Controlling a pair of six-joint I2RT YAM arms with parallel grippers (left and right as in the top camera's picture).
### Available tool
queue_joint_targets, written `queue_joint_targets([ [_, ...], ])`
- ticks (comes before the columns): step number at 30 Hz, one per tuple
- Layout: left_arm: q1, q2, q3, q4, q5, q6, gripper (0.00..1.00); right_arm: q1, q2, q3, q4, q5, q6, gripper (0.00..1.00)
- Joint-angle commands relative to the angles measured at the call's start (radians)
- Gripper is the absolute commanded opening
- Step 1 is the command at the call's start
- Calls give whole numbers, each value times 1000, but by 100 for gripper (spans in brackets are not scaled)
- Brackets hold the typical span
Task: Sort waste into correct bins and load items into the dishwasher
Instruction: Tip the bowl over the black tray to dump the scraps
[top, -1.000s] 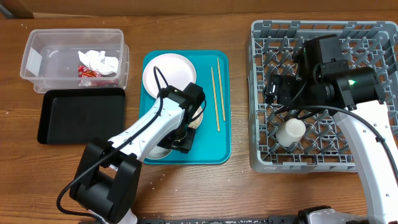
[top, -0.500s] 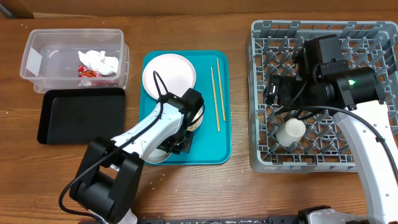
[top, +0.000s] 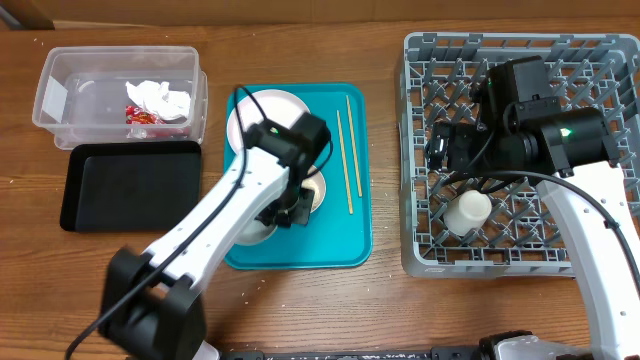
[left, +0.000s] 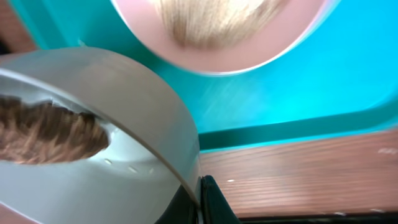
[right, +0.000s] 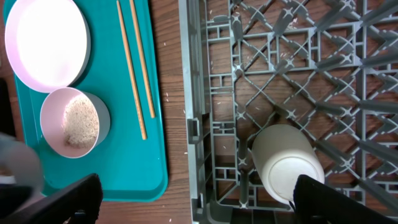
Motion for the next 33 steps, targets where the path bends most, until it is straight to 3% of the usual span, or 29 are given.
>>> queue_joint_targets([
  [1,38,-94,137,-35,28,25,4,-3,0,16,9,6,-5,100],
  [7,254,-145,257,-32,205,157,4,-3,0,16,13,6,-5,100],
  [15,755,-98,215,-15,685,444,4,-3,0,16,13,6,-5,100],
  [19,954,-11,166,-11,1020,629,4,-3,0,16,13,6,-5,100],
  [23,1065,107,138,-64,1277,786,4,-3,0,16,9,6,-5,100],
  [25,1096,166,138,-95,1339,831,4,-3,0,16,2,6,-5,100],
  [33,1146,314,138,-175,1476,821,4,-3,0,16,-3,6,-5,100],
])
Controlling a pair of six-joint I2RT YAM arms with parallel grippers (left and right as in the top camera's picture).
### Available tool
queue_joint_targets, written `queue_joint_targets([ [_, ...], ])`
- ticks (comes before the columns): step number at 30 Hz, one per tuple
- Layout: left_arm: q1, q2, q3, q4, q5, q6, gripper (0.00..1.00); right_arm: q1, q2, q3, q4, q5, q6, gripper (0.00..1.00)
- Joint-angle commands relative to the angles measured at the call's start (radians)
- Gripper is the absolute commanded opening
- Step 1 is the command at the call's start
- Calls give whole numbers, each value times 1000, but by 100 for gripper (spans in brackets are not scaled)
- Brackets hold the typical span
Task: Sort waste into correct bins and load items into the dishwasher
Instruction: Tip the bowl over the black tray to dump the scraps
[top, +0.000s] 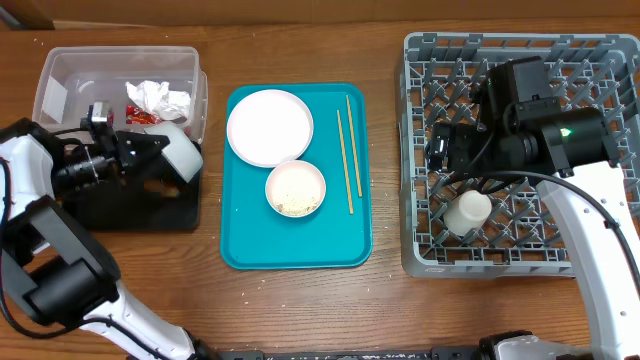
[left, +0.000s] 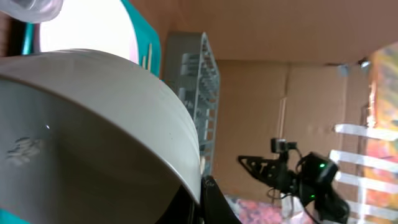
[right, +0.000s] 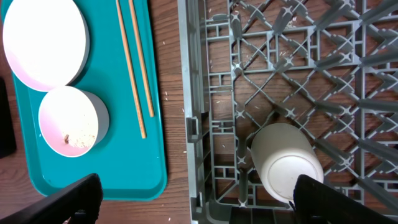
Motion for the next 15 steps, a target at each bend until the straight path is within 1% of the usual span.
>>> queue_joint_targets([
  [1,25,29,1,-7,129,-15,4,-3,0,16,2,6,-4,100],
  [4,27,29,9,-10,146,-29,4,-3,0,16,2,6,-4,100],
  [5,26,27,18,-20,131,-27,4,-3,0,16,2,6,-4,100],
  [6,19,23,29,-40,105,-6,4,-3,0,16,2,6,-5,100],
  [7,7,14,47,-80,63,41,4,-3,0,16,2,6,-5,100],
  [8,-14,-5,73,-137,10,119,4,-3,0,16,2,6,-5,100],
  [9,-25,-17,83,-156,-15,143,4,-3,0,16,2,6,-5,100],
  [13,-112,-141,94,-154,-135,131,4,-3,0,16,1,6,-4,100],
  [14,-127,-165,94,-151,-158,119,4,-3,0,16,0,6,-4,100],
  [15,-154,-203,94,-140,-204,82,4,-3,0,16,-1,6,-4,100],
])
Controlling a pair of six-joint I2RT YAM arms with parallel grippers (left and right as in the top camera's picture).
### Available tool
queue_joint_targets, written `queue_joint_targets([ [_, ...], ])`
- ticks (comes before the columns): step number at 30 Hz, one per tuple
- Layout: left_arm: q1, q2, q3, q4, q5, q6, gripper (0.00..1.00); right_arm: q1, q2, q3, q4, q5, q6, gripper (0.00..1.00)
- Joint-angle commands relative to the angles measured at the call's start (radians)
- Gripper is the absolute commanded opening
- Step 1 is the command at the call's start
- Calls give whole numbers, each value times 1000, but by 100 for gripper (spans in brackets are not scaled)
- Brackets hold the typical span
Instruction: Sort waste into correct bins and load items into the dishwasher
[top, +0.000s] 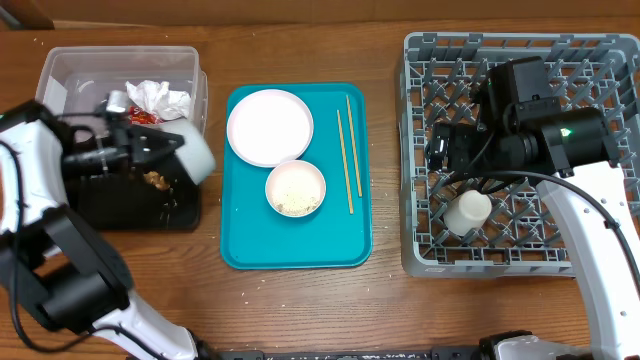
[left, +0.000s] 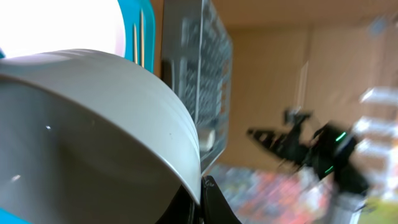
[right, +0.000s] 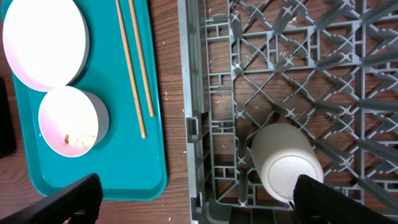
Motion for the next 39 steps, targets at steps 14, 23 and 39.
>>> queue_joint_targets([
  [14,-618,-388,-26,159,-980,-688,4,-2,0,16,16,7,-5,100],
  [23,-945,-388,-330,380,-1315,-1012,4,-2,0,16,22,10,-8,100],
  [39,-1023,-380,-423,530,-1316,-956,35,-2,0,16,21,10,-8,100],
])
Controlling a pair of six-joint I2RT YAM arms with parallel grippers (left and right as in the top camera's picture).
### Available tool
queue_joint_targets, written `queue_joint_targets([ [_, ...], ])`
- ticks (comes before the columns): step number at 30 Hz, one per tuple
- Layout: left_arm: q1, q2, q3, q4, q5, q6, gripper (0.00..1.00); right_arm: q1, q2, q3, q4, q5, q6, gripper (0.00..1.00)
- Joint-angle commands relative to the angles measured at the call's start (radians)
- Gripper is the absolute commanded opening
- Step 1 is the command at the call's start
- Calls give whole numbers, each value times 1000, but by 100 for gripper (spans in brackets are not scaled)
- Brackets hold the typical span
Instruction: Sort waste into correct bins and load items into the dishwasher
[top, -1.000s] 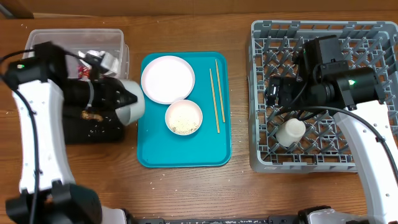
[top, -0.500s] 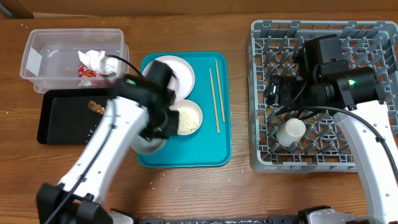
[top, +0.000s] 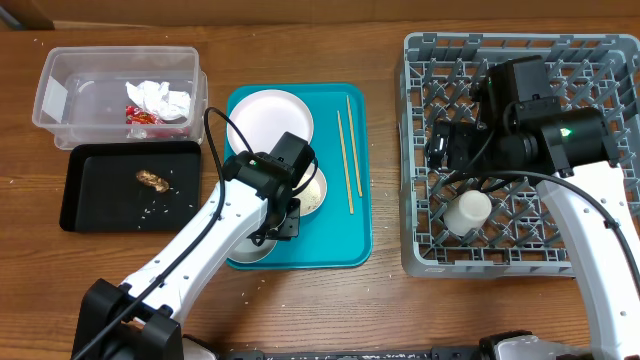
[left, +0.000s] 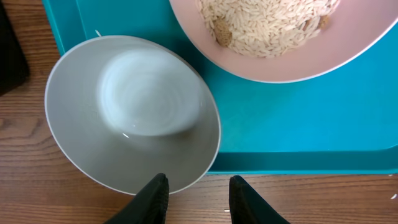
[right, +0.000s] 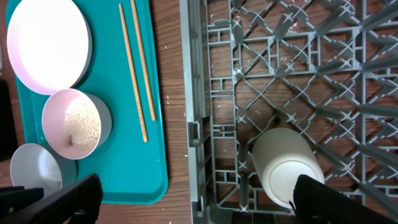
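Note:
An empty grey bowl (left: 134, 140) stands upright on the front left corner of the teal tray (left: 311, 124), its rim reaching past the tray's edge. My left gripper (left: 198, 202) is open just in front of it, one finger (left: 154, 198) at the rim. In the overhead view the left gripper (top: 282, 226) hangs over the grey bowl (top: 250, 247). A pink bowl of rice (top: 308, 190), a white plate (top: 268, 120) and two chopsticks (top: 346, 160) lie on the tray. My right gripper (right: 198, 199) is wide open above the grey dish rack (top: 600, 60), which holds a white cup (right: 286, 165).
A black tray bin (top: 110, 205) at the left holds a brown food scrap (top: 152, 178) and crumbs. Behind it a clear plastic bin (top: 70, 90) holds crumpled paper and a red wrapper. Bare wood runs between the teal tray and the rack.
The left gripper, which held the grey bowl tipped over the black bin, is now at the teal tray, open. The bowl stands empty on the tray's corner. The right arm is unmoved.
My left gripper was shut on the grey bowl, with food in it, on the teal tray. Then it held the bowl over the black bin, where scraps appeared. Now the empty bowl is back on the tray and let go. The right gripper stayed open over the rack.

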Motion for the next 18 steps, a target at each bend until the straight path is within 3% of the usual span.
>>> queue_joint_targets([
  [1,-3,-2,65,0,10,69,35,-3,0,16,6,9,-8,100],
  [8,-53,3,196,85,40,272,48,-3,0,16,6,9,-7,100],
  [14,-131,139,193,194,43,379,45,-3,0,16,4,9,-8,100],
  [18,-147,246,193,243,26,350,41,-3,0,16,0,9,-8,100],
])
